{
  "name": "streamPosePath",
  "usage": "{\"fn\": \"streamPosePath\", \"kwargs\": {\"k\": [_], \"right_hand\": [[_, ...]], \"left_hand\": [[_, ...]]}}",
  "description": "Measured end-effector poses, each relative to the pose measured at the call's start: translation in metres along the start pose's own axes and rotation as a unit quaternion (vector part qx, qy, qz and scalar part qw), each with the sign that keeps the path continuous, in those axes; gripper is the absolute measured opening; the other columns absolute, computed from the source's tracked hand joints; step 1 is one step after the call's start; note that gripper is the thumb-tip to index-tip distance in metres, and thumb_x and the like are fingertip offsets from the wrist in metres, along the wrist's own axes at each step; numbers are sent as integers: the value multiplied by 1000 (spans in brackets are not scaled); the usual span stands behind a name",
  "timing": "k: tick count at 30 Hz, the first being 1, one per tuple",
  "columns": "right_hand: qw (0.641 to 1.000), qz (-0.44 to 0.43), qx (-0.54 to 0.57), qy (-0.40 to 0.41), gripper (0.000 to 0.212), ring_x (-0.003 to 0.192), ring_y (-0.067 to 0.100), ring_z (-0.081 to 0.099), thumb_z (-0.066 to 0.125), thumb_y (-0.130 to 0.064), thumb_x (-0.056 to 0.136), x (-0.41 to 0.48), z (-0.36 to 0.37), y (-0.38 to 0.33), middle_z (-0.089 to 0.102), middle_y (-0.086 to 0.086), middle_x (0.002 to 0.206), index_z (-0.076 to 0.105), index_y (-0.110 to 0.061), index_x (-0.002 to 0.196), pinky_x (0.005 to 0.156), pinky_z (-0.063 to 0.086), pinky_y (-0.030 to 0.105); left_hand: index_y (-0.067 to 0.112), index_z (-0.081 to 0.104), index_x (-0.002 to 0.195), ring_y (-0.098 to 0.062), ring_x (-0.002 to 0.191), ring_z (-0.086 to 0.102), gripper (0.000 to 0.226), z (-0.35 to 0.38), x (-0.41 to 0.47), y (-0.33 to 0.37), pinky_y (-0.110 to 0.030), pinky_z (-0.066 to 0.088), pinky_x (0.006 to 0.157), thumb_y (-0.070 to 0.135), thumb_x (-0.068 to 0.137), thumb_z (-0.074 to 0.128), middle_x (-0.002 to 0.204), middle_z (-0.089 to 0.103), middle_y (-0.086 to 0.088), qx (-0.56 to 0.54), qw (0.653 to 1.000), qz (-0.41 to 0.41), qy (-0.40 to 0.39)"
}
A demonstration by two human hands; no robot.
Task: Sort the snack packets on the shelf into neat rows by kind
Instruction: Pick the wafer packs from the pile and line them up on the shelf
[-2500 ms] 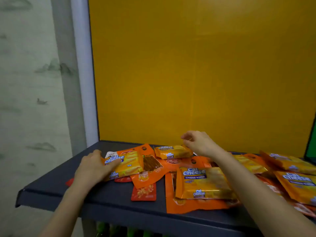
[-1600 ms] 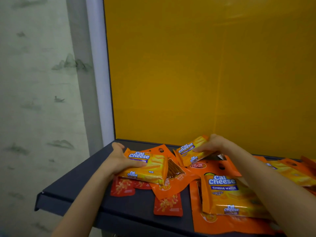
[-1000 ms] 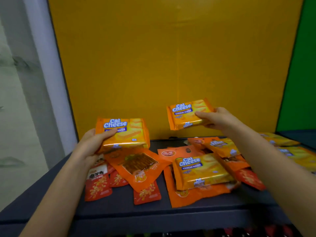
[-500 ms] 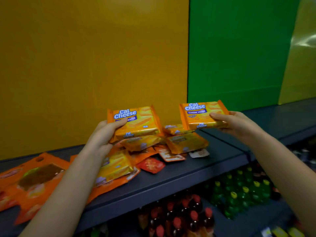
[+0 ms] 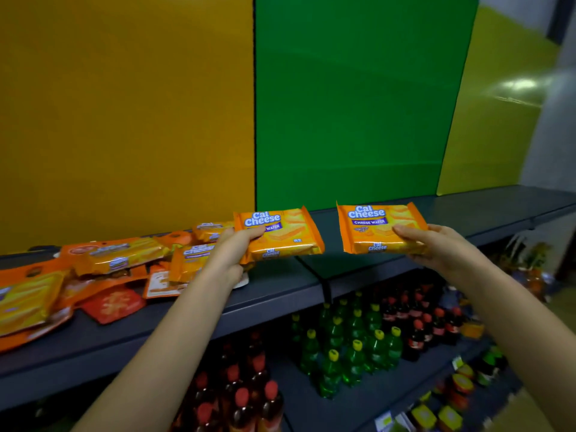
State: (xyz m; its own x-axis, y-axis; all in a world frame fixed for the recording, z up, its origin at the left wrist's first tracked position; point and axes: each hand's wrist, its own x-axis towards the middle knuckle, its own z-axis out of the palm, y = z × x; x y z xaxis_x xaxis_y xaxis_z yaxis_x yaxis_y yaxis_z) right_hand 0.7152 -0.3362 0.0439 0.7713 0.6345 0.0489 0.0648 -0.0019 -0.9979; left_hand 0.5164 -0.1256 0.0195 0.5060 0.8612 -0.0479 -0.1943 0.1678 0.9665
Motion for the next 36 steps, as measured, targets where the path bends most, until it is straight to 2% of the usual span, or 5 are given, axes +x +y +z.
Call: {"fn": "streamPosePath", "kwargs": {"k": [5,20,24,28,36], "right_hand": [[1000,-8,-9,-18,26,73,10,57,63,-17,86,32,-26,11,62,2,82,55,-7,108,65,50,19],[990,-16,-42,-136,29,72,9,60,67,-16,83,167,-4,50,66,0,87,56,-10,109,56,49,17],[985,-7,-75,-156,37,83,16,65,74,-22,77,192,14,68,70,5,100,59,-10,108,69,55,28],[975,-26,-153,-158,41,99,22,65,78,-35,70,212,29,77,67,3,108,55,-21,102,91,53,42],[909,-156,-306,-236,53,107,14,58,77,-40,70,217,36,76,61,-5,112,52,-23,114,87,44,27]], "left_hand": [[1,50,121,-17,66,59,39,52,29,-14,-26,48,56,7,85,62,110,63,-17,0,1000,6,8],[2,52,85,-9,28,55,7,134,164,-31,-16,42,27,-1,86,58,75,59,-15,80,995,-6,59],[-1,56,98,-18,52,58,13,131,187,-37,-15,46,35,1,86,60,117,61,-27,139,984,13,112],[-2,61,111,-32,103,63,38,116,212,-46,-39,51,92,21,82,68,120,63,-22,248,954,20,167],[-3,57,112,-34,108,58,60,109,221,-53,-38,47,85,48,82,61,116,63,-18,468,852,20,235]]}}
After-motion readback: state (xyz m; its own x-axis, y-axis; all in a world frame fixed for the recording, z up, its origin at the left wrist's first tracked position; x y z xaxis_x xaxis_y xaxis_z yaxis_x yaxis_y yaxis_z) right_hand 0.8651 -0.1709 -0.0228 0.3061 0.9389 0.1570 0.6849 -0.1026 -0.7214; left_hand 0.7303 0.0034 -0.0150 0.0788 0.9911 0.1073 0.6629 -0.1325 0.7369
